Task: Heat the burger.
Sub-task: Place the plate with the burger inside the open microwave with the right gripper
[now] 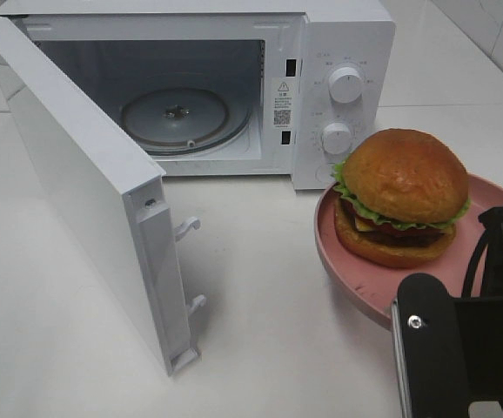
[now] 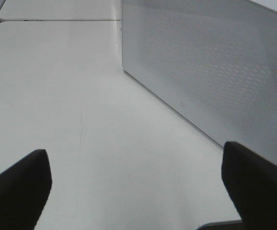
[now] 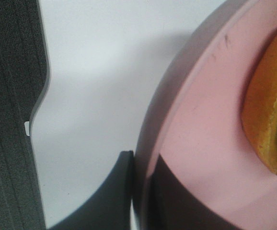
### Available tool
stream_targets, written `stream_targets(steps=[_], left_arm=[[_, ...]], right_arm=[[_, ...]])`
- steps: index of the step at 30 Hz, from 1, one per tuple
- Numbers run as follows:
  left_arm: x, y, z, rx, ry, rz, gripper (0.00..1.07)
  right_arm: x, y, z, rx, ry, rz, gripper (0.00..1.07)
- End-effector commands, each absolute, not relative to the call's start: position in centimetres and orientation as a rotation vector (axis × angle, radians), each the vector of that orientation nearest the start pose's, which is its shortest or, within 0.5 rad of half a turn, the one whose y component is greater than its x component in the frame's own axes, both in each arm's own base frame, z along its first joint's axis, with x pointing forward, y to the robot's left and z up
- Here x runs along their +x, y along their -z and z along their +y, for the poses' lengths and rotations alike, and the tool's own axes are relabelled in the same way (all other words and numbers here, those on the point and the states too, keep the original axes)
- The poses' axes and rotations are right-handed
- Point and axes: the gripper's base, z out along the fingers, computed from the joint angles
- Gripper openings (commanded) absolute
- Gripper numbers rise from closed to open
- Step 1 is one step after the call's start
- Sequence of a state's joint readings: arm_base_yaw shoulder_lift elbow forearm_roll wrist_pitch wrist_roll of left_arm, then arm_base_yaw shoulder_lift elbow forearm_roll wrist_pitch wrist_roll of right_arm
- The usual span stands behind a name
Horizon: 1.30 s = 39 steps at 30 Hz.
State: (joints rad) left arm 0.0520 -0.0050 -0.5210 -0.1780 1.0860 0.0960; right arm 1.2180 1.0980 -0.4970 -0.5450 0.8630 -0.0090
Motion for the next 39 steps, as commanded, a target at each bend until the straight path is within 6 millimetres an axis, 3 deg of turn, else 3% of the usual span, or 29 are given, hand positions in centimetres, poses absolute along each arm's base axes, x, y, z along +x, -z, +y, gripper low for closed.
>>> stream_targets(steps=[1,13,26,39], left_arm=[[-1.1,-28.1,-1.5,0.052,0.120,2.010,0.88],[-1.1,-28.1,-1.5,0.052,0.120,2.010,0.88],[-1.1,-28.1,-1.5,0.052,0.120,2.010,0.88],[-1.1,-28.1,-1.5,0.052,0.120,2.010,0.88]], right_arm=[[9.1,-21.2,13.7,-1.975,0.415,1.777,0.00],[9.2,-21.2,14.1,-2.149,0.411,1.576,0.00],[12.0,-21.5,13.6,-2.205,0.373,1.350,0.00],[14.7,-21.7,12.3,-2.202,0.402,1.261,0.00]])
